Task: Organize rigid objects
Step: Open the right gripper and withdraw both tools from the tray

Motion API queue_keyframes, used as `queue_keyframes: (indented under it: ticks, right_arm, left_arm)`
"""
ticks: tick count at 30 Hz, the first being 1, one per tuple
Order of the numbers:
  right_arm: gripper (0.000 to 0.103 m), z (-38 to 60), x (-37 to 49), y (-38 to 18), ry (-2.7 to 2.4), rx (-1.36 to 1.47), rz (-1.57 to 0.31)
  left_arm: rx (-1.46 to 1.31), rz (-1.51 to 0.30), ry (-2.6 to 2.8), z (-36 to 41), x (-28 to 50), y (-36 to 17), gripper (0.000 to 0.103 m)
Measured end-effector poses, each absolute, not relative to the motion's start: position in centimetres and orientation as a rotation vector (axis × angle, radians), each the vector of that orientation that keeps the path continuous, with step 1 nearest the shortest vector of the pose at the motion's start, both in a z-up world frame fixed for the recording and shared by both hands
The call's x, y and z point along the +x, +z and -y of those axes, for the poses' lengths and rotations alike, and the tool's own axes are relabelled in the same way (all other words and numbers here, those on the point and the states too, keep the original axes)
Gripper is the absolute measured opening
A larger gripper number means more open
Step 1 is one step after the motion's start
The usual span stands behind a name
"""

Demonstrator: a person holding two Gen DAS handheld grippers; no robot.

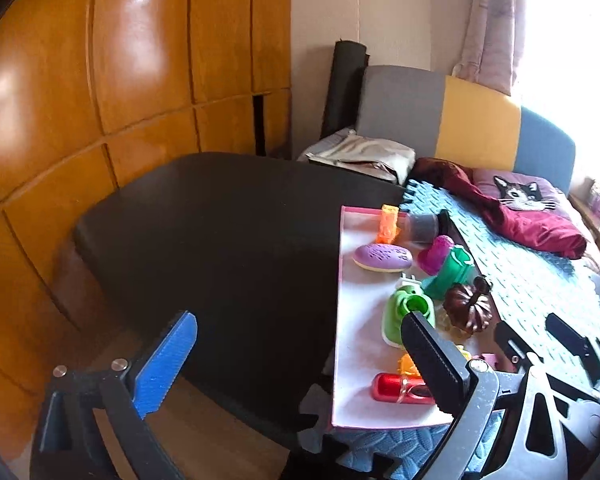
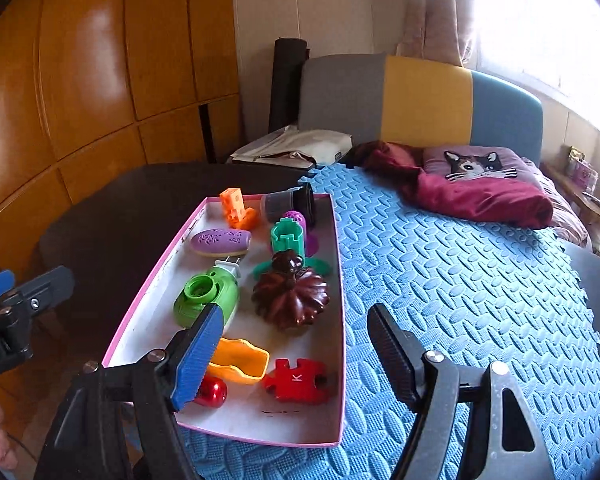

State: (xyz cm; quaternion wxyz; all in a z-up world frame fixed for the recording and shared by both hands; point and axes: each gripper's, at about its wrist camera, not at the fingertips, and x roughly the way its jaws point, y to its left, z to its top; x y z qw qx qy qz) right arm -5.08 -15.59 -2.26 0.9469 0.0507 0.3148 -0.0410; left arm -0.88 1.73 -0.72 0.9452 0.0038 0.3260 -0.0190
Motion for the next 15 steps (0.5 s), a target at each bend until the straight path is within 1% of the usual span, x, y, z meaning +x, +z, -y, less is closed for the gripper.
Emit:
queue_keyframes:
  ticks: [15]
  right_arm:
    - [0.075, 14.5, -6.1, -1.3, -0.068, 0.073, -0.606]
  left_arm:
    - [0.01, -0.663, -0.043, -1.2, -2.4, -0.1, 0.103]
